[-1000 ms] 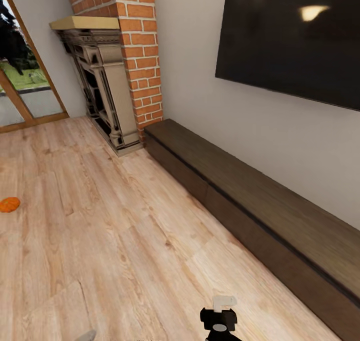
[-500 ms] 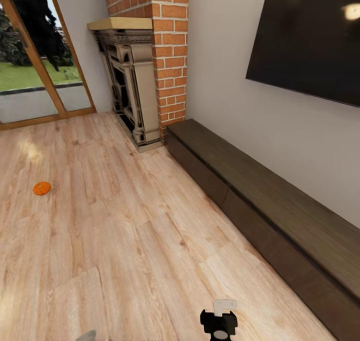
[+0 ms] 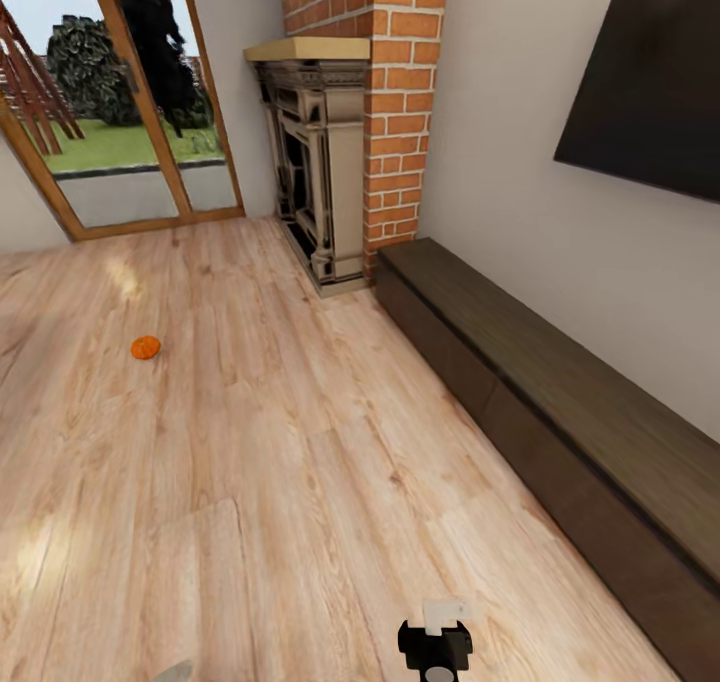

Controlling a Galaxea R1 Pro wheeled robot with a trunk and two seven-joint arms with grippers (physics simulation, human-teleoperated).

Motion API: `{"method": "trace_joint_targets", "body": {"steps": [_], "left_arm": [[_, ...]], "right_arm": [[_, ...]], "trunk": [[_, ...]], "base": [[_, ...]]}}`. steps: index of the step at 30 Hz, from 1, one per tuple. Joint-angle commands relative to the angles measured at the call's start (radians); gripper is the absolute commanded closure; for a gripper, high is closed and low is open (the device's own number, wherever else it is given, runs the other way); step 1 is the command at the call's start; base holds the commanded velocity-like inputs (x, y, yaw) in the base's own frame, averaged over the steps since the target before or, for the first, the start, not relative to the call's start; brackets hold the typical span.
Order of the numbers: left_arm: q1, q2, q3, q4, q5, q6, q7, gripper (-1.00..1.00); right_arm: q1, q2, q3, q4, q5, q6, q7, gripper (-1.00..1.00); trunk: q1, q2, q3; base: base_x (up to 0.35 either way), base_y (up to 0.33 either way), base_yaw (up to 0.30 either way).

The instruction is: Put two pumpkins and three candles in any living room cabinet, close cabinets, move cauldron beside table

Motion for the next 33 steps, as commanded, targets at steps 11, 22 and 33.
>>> {"method": "trace_joint_targets", "body": {"steps": [11,22,33], "left_arm": [[0.000,-0.004,0.002,0.001,0.004,-0.004,0.000,-1.00],[0.000,-0.006,0.002,0.001,0.004,-0.006,0.000,-1.00],[0.000,-0.006,0.002,0.001,0.004,-0.006,0.000,-1.00]], "right_arm": [[-0.001,0.000,0.007,0.000,-0.010,-0.006,-0.003,-1.00],[-0.001,0.000,0.007,0.000,-0.010,-0.006,-0.003,-1.00],[-0.001,0.000,0.007,-0.001,-0.010,-0.006,-0.003,-1.00]], "trunk": [[0.000,0.000,0.011],[0.000,0.000,0.024],[0.000,0.000,0.037]], "base": [[-0.010,0.000,0.238],[-0.001,0.000,0.234],[-0.039,0.000,0.234]]}}
